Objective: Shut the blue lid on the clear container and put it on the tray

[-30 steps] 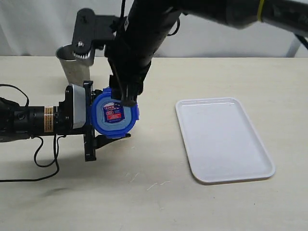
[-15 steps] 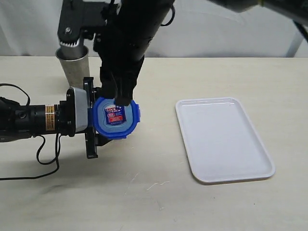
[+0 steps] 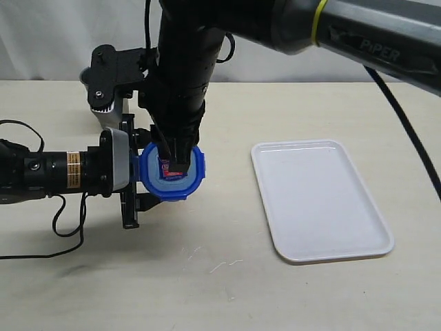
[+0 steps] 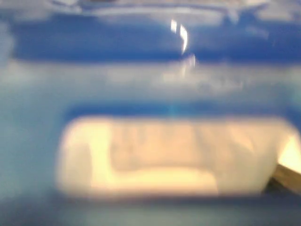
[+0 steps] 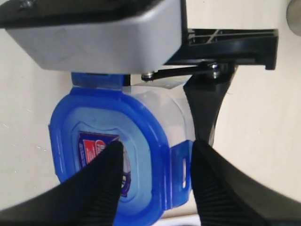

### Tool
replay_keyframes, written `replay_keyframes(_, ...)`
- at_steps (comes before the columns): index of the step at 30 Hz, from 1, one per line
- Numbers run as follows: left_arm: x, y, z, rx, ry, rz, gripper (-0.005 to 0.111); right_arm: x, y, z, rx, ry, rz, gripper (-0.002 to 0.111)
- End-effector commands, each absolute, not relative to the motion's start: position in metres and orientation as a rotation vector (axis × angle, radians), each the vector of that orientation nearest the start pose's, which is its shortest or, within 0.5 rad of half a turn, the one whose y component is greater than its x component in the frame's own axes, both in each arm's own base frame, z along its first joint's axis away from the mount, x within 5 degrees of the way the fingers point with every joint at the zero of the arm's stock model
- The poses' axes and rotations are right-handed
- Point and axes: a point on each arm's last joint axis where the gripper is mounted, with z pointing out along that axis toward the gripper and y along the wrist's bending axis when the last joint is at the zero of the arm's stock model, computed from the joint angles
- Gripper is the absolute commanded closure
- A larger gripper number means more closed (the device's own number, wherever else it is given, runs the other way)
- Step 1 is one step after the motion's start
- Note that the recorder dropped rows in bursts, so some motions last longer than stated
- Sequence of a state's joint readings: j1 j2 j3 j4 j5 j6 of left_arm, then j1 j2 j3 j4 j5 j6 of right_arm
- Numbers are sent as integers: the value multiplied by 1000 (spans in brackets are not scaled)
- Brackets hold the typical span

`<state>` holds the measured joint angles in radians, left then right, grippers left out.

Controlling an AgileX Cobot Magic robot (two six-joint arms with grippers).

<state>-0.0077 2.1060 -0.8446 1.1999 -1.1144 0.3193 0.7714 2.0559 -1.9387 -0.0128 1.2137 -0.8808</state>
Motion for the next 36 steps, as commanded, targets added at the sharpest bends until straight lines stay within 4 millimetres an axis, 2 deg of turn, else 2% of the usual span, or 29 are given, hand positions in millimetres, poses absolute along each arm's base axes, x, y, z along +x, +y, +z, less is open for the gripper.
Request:
replay_keyframes(1,336,-83,111,1362,1109,-312,107,321,309,285,-2082,1898,-44,65)
replay_keyframes(5,336,-83,111,1361,1111,-314,107,317,310,291,-2064,1894,9,65)
replay_keyframes(10,336,-83,111,1350,1126,-330,107,315,313,287,-2046,1924,72,76)
replay_keyframes(14,336,-83,111,1347,1129,-333,107,317,313,283,-2046,1939,60,76)
replay_keyframes(18,336,-83,114,1344,1127,-332,107,322,311,277,-1981,2027,8,76)
replay_keyframes(22,337,-83,116,1337,1132,-338,107,325,310,269,-1957,2081,42,76)
replay_keyframes(36,337,-83,116,1346,1113,-311,107,308,307,230,-2067,2164,219,78)
